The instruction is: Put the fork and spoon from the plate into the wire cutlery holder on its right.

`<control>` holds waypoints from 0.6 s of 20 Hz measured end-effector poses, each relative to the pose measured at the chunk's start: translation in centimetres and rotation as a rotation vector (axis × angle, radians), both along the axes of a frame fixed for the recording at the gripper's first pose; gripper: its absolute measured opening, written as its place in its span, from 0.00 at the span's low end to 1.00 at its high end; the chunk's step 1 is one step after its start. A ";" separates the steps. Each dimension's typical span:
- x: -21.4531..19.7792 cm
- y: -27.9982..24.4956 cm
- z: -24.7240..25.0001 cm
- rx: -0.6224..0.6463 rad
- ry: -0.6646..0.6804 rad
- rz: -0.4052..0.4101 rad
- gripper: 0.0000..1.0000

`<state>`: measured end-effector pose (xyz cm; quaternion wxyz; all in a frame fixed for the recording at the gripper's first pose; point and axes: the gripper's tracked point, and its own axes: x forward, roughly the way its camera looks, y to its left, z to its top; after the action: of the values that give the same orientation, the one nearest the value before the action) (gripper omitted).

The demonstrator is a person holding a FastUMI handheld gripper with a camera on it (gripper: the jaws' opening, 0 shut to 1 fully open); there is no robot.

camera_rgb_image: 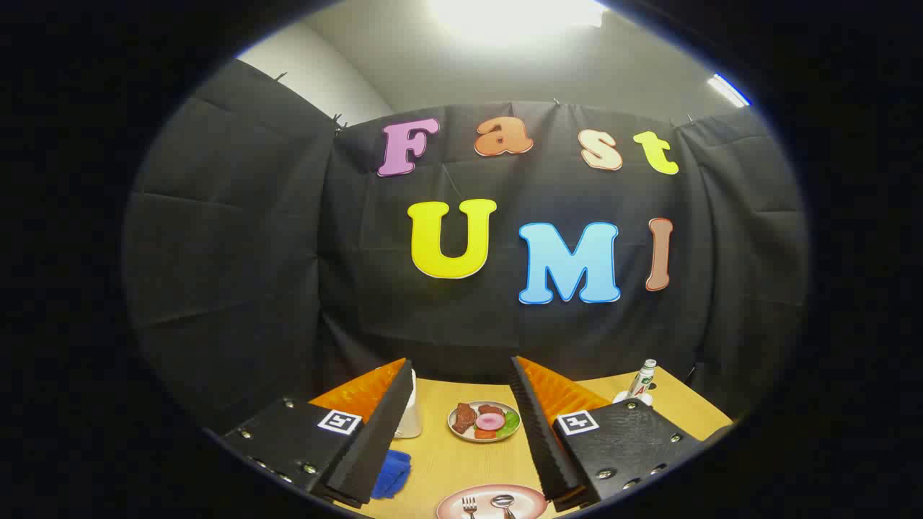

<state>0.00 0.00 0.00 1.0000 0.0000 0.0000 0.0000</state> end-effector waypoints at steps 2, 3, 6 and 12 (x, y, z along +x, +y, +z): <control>-0.1 -0.1 -0.2 -0.001 0.003 -0.007 0.83; -0.1 -0.2 -0.2 0.001 0.001 -0.010 0.83; -0.2 -0.3 -0.7 0.001 0.008 -0.018 0.83; -0.7 -0.5 -2.1 -0.023 0.033 -0.045 0.83</control>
<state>-0.72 -0.51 -2.12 0.9995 -0.0117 0.0165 -0.0225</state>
